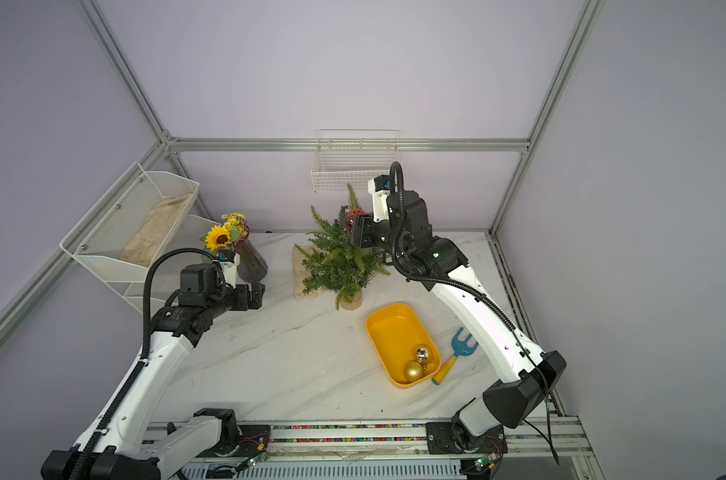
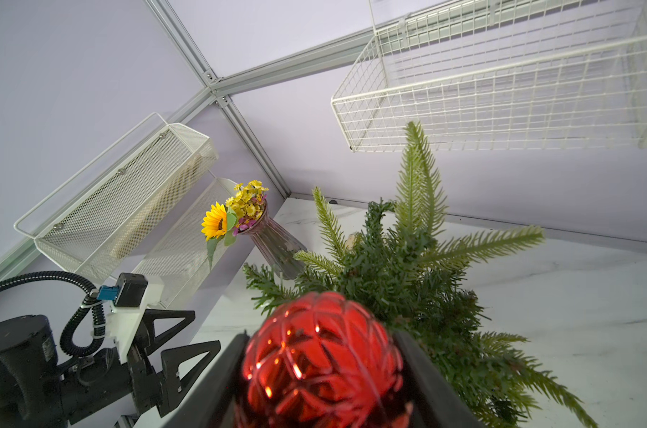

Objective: Decorate the small christmas tree with ornaments
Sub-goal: Hang an ornament on the christmas tree.

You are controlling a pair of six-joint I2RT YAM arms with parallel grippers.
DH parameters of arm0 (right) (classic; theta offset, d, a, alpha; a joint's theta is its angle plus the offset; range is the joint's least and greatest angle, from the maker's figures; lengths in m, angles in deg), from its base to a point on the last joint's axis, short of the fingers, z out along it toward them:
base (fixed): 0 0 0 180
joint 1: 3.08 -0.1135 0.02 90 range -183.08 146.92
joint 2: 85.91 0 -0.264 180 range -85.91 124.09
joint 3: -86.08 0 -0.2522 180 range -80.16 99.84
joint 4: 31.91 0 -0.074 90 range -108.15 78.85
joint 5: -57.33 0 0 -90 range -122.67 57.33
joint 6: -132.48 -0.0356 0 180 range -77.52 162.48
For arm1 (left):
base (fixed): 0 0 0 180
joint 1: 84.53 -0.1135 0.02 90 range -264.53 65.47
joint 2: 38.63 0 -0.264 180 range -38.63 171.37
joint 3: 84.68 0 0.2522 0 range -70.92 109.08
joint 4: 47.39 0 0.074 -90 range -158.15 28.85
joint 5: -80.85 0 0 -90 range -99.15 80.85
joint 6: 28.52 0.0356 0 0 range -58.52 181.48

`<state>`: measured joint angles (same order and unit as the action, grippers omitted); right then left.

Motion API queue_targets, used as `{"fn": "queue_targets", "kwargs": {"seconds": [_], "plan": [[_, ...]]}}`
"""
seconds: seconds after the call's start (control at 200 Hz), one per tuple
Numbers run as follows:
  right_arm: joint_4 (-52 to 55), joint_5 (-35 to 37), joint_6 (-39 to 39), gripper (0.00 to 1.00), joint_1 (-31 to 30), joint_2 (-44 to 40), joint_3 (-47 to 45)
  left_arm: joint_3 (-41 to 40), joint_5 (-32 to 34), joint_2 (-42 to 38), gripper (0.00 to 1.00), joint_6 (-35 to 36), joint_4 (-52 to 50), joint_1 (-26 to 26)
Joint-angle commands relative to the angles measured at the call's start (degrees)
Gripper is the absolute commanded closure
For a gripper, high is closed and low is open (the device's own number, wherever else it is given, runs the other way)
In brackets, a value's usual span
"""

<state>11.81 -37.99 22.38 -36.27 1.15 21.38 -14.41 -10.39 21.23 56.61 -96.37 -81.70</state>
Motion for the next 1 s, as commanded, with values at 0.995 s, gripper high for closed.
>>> {"fn": "queue_targets", "kwargs": {"seconds": [0.995], "plan": [[-8.2,4.6,0.9,0.48,-0.3,-5.9,-9.1,-1.4,-0.9,-1.0,0.01,0.8,2.3,0.6]]}}
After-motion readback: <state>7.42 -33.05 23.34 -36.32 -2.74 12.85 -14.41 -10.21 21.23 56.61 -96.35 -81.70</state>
